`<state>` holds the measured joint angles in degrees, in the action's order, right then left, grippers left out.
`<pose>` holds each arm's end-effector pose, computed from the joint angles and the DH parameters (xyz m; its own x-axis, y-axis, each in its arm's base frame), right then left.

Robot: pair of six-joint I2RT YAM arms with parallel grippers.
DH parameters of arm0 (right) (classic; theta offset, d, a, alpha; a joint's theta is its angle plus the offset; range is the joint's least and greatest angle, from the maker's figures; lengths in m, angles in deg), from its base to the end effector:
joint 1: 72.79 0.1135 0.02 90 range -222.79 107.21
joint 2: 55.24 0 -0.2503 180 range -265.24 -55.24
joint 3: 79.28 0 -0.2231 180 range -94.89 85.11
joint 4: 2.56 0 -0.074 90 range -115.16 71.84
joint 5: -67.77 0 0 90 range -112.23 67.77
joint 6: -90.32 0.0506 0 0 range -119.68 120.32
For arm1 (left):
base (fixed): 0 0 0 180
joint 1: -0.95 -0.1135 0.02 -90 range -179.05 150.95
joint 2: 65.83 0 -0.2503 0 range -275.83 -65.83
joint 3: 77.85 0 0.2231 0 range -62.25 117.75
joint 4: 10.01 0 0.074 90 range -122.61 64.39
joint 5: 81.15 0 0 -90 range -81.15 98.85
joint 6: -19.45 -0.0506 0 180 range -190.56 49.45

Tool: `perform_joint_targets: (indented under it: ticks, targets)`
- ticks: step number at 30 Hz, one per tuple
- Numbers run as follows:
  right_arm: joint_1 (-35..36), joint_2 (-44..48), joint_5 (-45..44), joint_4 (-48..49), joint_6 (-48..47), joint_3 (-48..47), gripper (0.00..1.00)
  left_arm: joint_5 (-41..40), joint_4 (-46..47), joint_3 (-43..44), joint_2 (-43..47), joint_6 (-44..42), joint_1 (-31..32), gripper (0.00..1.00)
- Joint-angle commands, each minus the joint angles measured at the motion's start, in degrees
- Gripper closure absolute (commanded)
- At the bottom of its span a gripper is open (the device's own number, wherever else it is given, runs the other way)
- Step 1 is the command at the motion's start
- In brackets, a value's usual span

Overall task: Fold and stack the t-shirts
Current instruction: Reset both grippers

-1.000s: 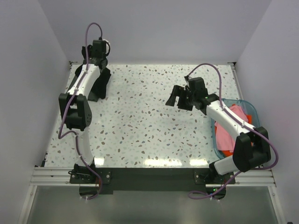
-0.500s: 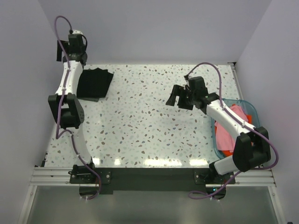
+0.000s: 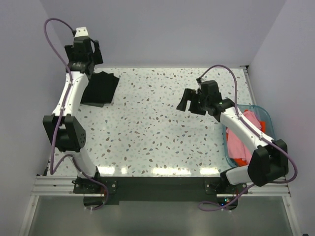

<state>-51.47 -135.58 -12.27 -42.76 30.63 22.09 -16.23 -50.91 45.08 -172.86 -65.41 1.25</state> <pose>0.2699 0.1147 0.2709 -0.7784 0.2298 -0.5842 -0.0986 0.8743 0.4753 0.4166 0.0193 0.3633 -0.3869 -0.0791 -0.9187 -0.4158 0.9043 0.0972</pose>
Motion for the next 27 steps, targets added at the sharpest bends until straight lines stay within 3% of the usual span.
perform_joint_targets:
  ticks: [1, 10, 14, 17, 21, 27]
  targets:
    - [0.2, 3.4, -2.1, -0.4, -1.2, -0.7, 0.15, 6.9, 5.5, -8.2, 8.1, 10.2, 3.6, 0.0]
    - [0.2, 9.2, -4.2, -2.6, -2.0, 1.8, 0.13, -3.9, 14.4, -36.9, 27.1, 18.1, 32.5, 0.0]
    - [0.2, 15.6, -6.0, -3.9, -2.5, 4.8, 0.13, -5.1, 12.2, -42.7, 31.7, 20.9, 44.1, 0.0]
    - [0.2, 20.3, -8.2, -4.5, -3.3, 8.4, 0.13, -4.2, 9.6, -46.6, 34.6, 22.4, 47.2, 0.0]
    - [0.2, 29.9, -13.9, -7.1, -4.2, 12.0, 0.08, 1.5, 9.7, -51.7, 40.3, 23.2, 47.3, 0.0]
    - [0.2, 36.0, -16.2, -9.1, -4.2, 14.3, 0.06, 4.9, 8.9, -54.1, 43.3, 23.0, 47.3, 0.0]
